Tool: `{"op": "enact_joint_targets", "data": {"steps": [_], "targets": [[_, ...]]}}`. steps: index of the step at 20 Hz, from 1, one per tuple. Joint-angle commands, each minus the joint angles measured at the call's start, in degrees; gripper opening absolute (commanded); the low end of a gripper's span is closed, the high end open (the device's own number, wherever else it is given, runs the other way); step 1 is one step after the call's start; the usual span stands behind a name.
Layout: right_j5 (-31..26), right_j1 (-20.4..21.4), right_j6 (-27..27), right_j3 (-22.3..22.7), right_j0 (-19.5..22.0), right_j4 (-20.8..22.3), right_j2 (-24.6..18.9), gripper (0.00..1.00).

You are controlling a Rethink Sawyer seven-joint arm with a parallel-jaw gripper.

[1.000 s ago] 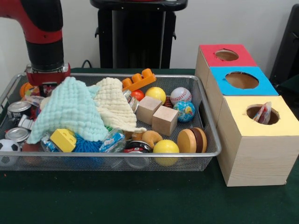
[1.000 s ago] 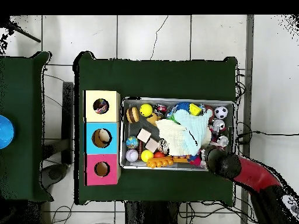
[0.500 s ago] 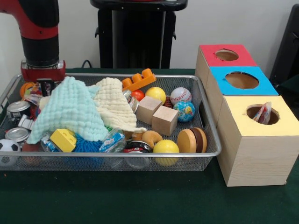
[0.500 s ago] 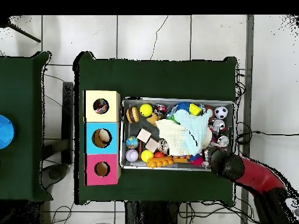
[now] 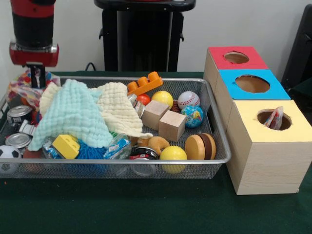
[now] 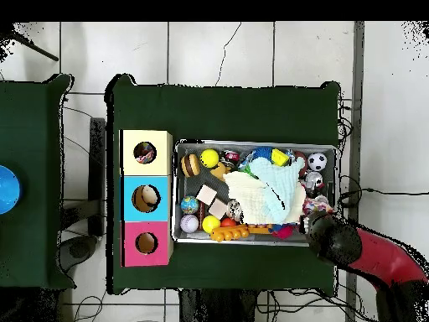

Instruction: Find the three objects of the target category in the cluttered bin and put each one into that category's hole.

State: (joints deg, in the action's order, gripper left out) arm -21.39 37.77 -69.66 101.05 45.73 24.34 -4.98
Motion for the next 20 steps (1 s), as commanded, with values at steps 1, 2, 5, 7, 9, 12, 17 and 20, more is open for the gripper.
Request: {"op": "enact_joint_targets", "data": {"steps": [1,2,5,7,9,12,17,20], "targets": [[-10.94,14.98,-9.01,7.13,-4.61,-4.59,3.11,0.0],[-11.94,16.94,-9.69,8.24,-5.42,-5.27,3.89,0.0],[-14.32,21.76,-11.17,11.2,-7.45,-7.6,5.5,0.0],[-16.17,24.16,-12.27,12.52,-9.33,-9.01,7.06,0.0],[-17.42,26.44,-13.28,13.94,-11.12,-10.58,8.35,0.0],[-18.63,28.9,-15.16,15.4,-14.53,-12.56,10.14,0.0],[-18.01,29.92,-19.11,16.7,-20.94,-16.51,11.28,0.0],[-17.72,28.29,-23.15,16.45,-25.94,-19.58,10.99,0.0]]}}
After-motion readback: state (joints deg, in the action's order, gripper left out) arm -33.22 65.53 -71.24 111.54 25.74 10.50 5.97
